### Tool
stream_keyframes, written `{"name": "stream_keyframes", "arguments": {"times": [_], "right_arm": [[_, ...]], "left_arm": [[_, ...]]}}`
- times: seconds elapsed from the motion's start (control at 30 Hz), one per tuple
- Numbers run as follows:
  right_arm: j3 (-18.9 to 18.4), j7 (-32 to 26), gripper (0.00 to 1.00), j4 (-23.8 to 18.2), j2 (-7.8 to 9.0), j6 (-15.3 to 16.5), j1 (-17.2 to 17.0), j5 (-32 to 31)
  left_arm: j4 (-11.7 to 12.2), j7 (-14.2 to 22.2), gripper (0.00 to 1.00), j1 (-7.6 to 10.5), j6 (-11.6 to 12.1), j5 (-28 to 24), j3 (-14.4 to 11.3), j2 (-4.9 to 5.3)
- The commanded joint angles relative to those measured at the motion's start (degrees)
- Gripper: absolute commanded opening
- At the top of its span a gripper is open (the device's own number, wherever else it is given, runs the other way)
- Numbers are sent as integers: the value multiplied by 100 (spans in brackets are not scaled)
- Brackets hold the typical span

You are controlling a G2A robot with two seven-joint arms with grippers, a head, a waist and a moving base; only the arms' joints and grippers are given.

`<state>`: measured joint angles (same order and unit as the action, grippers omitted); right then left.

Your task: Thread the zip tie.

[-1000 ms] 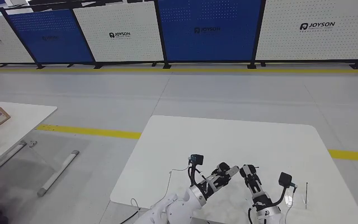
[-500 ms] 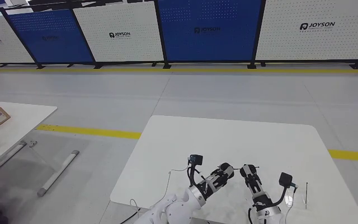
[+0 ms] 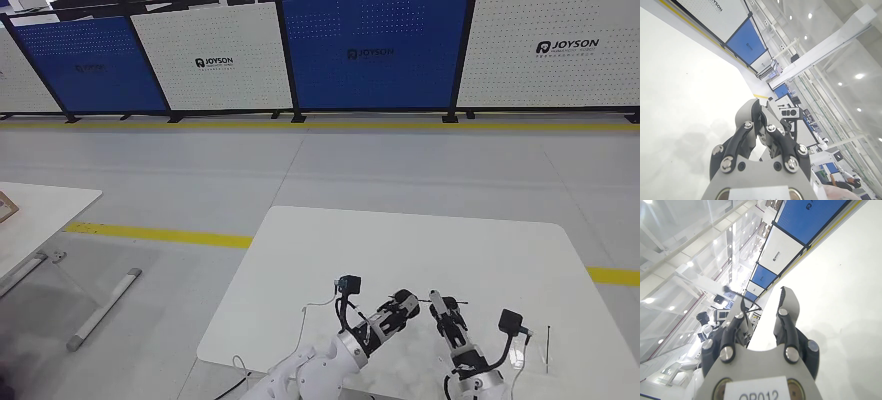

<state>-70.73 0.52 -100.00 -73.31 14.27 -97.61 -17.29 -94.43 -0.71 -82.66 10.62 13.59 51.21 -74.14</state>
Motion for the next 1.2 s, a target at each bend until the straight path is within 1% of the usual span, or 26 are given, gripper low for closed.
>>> {"name": "stream_keyframes", "arguments": {"times": [0.0, 0.07, 0.13, 0.17, 0.23, 0.47, 0.5, 0.53, 0.6, 0.63, 0.73, 0.77, 0.83, 0.87, 0.9, 1.17], "right_arm": [[-49, -31, 100, -48, 12, 77, -49, -35], [-127, -53, 100, -88, 26, 178, -140, -2], [-198, -67, 100, -131, 38, 226, -216, 24], [-218, -86, 100, -145, 42, 248, -241, 54], [-218, -86, 100, -145, 42, 248, -241, 54], [-223, -83, 100, -142, 42, 240, -234, 41], [-258, -59, 100, -110, 48, 161, -203, -120], [-270, -18, 100, -94, 54, 78, -160, -414], [-263, 70, 100, -45, 56, 30, -129, -678], [-270, 96, 100, 11, 63, -17, -93, -950], [-213, 179, 100, 115, 71, -84, -15, -1572], [-175, 228, 100, 152, 73, -96, 24, -1829], [-98, 345, 100, 226, 75, -51, 70, -2254], [-31, 431, 100, 281, 73, -60, 94, -2528], [4, 461, 100, 302, 69, -54, 104, -2590], [-1, 465, 100, 305, 70, -69, 109, -2607]], "left_arm": [[-23, -40, 0, -16, 2, -136, 45, -2], [-49, -84, 0, -40, 19, -322, 97, -5], [-80, -116, 0, -58, 37, -388, 140, -3], [-101, -122, 0, -71, 49, -387, 157, 0], [-143, -173, 0, -80, 53, -145, 189, 16], [-143, -173, 0, -80, 53, -145, 189, 16], [-167, -159, 0, -105, 53, -290, 179, 9], [-224, -74, 0, -137, 99, -682, 190, -2], [-245, 0, 0, -146, 149, -1056, 276, -3], [-263, 65, 0, -170, 194, -1344, 320, -4], [-292, 292, 0, -201, 240, -1804, 383, 0], [-286, 421, 0, -195, 224, -1969, 416, 5], [-295, 590, 0, -185, 175, -2133, 426, 9], [-299, 767, 0, -168, 138, -2301, 413, 9], [-288, 858, 0, -144, 110, -2369, 424, 12], [-288, 858, 0, -144, 110, -2369, 424, 12]]}}
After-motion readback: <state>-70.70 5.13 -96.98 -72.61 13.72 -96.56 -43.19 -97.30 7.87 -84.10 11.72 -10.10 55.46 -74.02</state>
